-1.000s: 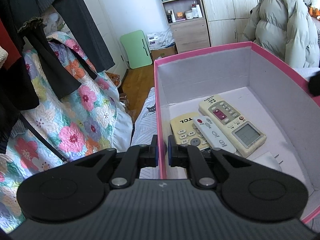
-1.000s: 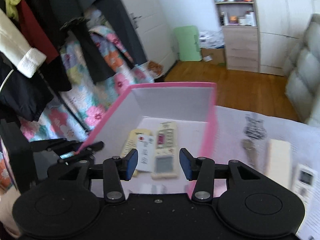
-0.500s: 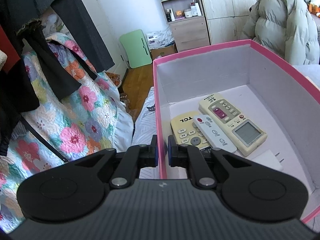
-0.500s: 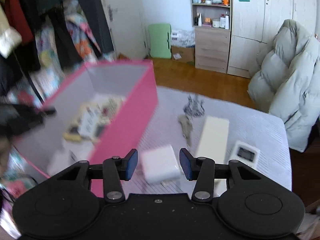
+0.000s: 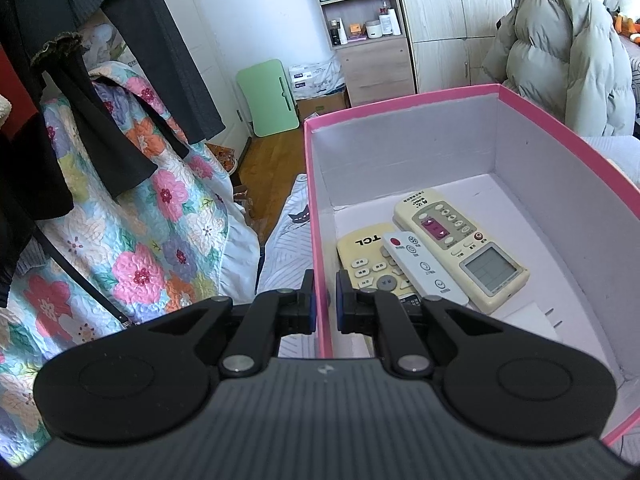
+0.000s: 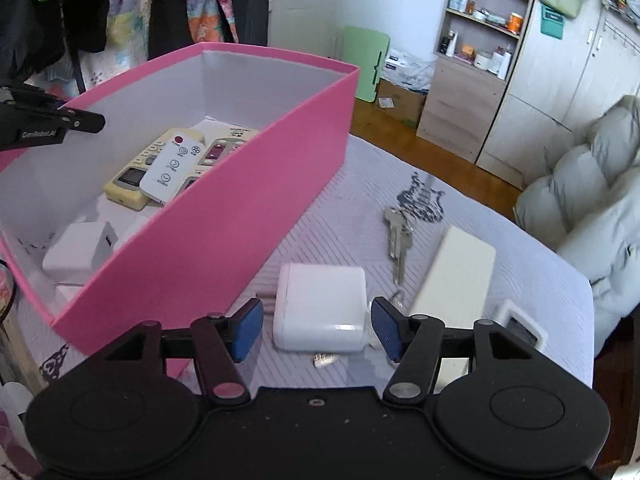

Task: Organize rigid objects
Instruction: 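Grasp the white charger cube with the right gripper, then carry the white charger cube into the pink box and release it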

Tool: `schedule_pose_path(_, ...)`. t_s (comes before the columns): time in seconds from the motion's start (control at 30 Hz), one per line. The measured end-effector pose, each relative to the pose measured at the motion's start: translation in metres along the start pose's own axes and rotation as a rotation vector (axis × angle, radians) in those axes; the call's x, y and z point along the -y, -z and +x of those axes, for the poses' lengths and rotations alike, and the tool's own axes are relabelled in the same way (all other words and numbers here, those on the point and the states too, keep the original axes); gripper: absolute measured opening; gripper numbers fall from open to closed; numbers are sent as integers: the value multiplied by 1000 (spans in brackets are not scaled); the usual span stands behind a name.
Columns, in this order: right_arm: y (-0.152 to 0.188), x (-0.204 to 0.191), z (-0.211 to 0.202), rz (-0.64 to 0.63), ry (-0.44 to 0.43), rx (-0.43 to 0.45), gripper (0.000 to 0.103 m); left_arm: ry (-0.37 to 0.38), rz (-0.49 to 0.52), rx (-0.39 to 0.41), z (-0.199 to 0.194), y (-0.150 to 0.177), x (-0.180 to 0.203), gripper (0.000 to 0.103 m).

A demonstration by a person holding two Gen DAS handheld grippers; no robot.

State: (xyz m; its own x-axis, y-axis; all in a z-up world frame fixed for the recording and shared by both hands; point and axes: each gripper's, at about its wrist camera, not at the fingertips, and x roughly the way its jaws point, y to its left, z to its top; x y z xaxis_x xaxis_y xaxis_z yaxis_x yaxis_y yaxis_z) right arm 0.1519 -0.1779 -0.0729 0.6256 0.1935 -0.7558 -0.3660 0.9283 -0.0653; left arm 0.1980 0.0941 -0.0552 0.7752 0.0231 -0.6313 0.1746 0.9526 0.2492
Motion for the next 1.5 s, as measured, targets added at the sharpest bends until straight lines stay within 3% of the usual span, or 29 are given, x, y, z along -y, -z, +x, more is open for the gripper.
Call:
schedule_pose_path(0.2, -11, 15, 20, 124, -13, -18, 71, -6, 0, -13, 1, -1, 2, 8)
schedule_pose_path(0.27, -11, 15, 19, 134, -33, -13, 63, -4, -1, -13, 1, -2, 1, 8)
schedule_pose_path(0.43, -4, 12, 11, 188, -8, 11, 62, -4, -6, -11, 2, -2, 1, 8)
schedule_pose_path(0.67, -7, 20, -40, 284, 5, 151, 62, -13, 5, -12, 3, -1, 2, 8)
schedule_pose_path(0.83, -33, 5, -87, 202, -27, 266, 62, 0, -16, -1, 3, 0, 0, 8)
schedule_pose_path(0.97, -62, -19, -108, 140, -111, 318, 62, 0, -17, 7, 2, 1, 1, 8)
schedule_pose_path(1.17, -103, -49, -65, 49, -250, 213, 62, 0, -26, 8, 1, 1, 2, 8)
schedule_pose_path(1.5, -139, -69, 18, -171, -82, 17, 62, -9, -18, 9, 2, 1, 2, 7)
